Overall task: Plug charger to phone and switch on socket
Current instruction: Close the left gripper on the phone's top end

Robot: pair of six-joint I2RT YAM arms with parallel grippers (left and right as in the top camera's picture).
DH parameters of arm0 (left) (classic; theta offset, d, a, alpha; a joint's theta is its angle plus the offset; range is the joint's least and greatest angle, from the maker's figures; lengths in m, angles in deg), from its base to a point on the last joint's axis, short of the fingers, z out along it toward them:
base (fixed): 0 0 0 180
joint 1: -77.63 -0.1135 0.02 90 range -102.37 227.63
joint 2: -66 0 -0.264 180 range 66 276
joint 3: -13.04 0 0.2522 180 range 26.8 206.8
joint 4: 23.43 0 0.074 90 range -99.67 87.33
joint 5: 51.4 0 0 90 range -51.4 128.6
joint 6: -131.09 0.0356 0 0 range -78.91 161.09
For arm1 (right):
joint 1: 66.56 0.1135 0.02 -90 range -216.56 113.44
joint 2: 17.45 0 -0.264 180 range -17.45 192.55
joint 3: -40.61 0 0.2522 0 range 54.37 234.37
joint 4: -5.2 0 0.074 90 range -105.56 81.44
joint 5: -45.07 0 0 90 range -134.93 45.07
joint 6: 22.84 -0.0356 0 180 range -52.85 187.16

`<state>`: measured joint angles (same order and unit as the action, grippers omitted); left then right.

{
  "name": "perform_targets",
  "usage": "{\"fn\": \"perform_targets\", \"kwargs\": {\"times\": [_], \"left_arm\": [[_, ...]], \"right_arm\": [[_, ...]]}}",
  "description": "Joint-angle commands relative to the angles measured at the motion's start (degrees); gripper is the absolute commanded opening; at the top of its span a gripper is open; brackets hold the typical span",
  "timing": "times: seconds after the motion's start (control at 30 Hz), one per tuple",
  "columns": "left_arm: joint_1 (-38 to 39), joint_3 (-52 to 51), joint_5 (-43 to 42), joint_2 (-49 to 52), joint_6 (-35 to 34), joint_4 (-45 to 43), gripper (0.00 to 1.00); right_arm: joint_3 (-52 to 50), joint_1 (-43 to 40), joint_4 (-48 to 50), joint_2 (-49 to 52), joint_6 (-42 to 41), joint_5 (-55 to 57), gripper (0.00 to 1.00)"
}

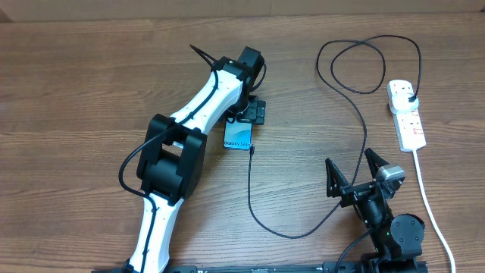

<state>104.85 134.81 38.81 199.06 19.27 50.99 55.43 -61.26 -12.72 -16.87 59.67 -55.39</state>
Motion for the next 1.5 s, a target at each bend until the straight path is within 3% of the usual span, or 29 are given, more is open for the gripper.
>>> {"fn": "perform_targets", "kwargs": {"times": [0.0,0.97,1.1,1.37,1.47], "left_arm": [[-0.3,-0.8,-0.2,0.8,1.3,-0.8,1.00],[0.9,-4.5,-1.3,1.6,-1.4,-3.5,1.00],[0.8,-4.5,-1.3,1.6,-1.5,-3.5,0.93],[0.8,-4.5,-1.7,1.6,-1.5,-3.5,0.93],[0.8,-4.5,-1.7,1.6,-1.5,-3.5,0.88]], "right_arm": [[-0.6,0.2,0.2,-0.4,-0.1,0.4,1.00],[-0.6,0.2,0.2,-0.4,-0.1,0.4,1.00],[-0.6,0.2,0.2,-0.4,-0.1,0.4,1.00],[-0.6,0.2,0.2,-0.4,-0.1,0.4,1.00],[-0.6,0.2,0.2,-0.4,-0.1,0.4,1.00]]}}
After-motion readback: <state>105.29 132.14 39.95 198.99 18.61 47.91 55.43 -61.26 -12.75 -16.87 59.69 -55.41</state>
